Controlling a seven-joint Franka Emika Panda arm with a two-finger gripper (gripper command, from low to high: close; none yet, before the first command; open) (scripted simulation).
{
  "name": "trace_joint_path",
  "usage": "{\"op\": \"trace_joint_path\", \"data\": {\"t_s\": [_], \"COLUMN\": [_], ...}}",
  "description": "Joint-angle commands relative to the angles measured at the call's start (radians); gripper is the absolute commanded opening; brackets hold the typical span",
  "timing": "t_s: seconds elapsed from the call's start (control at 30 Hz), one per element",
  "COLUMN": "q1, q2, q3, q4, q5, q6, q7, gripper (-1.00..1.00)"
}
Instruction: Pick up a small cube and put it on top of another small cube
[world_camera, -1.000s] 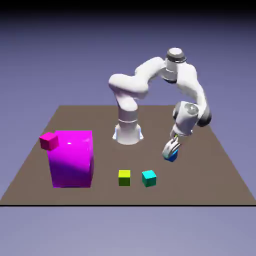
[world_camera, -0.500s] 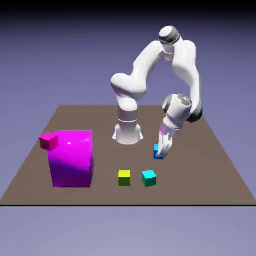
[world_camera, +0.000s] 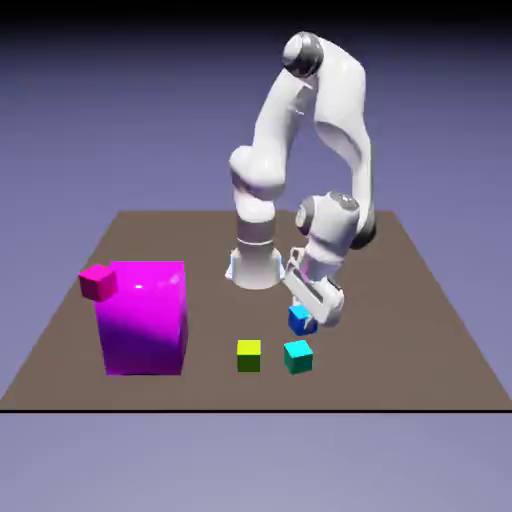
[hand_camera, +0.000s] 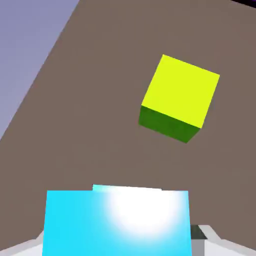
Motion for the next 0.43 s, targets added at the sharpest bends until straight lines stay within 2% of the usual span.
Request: {"op": "trace_joint_path", "data": {"t_s": [0.0,0.4], "q1": [-0.036,-0.441], "q2": [0.005,0.067], "q3": [0.032,0.391], "q4": [0.000,0.002], "q5": [-0.019,-0.228], "q6": [0.012,0.160], "q7": [0.014,0.172], "gripper": [-1.00,-1.00]}}
